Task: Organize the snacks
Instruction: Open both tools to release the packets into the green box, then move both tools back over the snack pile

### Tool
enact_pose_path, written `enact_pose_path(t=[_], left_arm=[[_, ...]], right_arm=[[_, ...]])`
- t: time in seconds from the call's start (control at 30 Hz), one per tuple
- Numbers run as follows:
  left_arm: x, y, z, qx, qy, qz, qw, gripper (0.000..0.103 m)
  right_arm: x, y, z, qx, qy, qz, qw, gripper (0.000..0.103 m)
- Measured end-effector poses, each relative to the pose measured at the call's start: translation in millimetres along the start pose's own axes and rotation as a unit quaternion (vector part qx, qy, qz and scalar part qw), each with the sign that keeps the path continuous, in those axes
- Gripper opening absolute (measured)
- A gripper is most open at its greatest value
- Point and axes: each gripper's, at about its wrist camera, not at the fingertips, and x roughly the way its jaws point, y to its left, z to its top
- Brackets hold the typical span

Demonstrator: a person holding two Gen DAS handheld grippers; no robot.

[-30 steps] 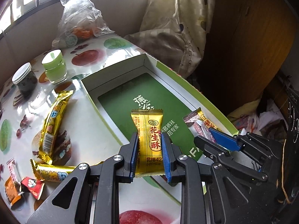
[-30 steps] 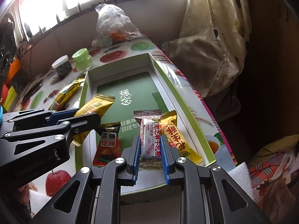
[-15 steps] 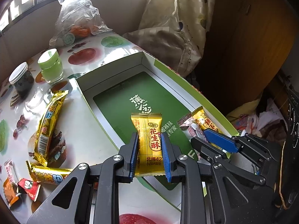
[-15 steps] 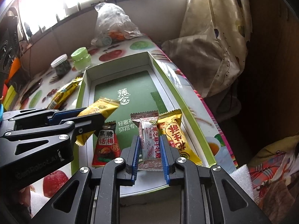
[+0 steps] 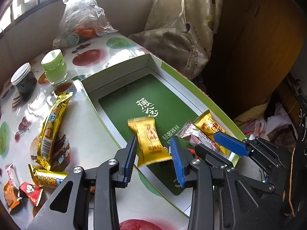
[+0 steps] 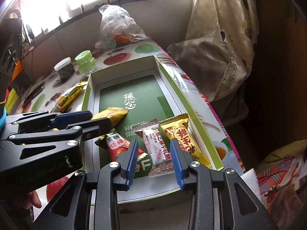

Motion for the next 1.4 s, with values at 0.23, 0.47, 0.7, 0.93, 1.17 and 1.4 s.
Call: enact_pose_path(t=[0.23, 0.47, 0.7, 0.93, 1.17, 1.4], left_arm=[[-2.1, -0.1, -0.1, 0.0, -0.001, 0.0, 1.0, 0.038], [-7.4, -1.4, 0.3, -0.001, -0.008, -0.003, 1.0, 0.048], [-11.7, 0.0, -0.9, -0.003, -0.012, -0.001, 0.9999, 0.048], [-23.2, -1.0, -4.9, -0.001, -0.027, 0.008, 0.9996, 0.048], [-35.3, 7.4, -12.3, -0.003, -0.039, 0.019, 0.9991, 0.048], [-52.7, 24.8, -22.0, -0.021, -0.051, 0.024, 0.9981, 0.048]], right_arm=[[-1.9, 2.0, 0.4, -0.004, -0.002, -0.005, 1.0, 0.038], [-6.0, 4.4, 0.1, -0.011, -0.005, -0.012, 1.0, 0.045], [-7.9, 4.3, 0.2, -0.014, -0.005, -0.019, 1.0, 0.047], [-14.3, 7.2, -0.7, -0.021, -0.013, -0.024, 0.999, 0.049], [-22.5, 12.8, -0.5, -0.024, -0.024, -0.022, 0.999, 0.049], [-31.3, 28.3, 1.3, -0.041, -0.036, -0.003, 0.999, 0.049]])
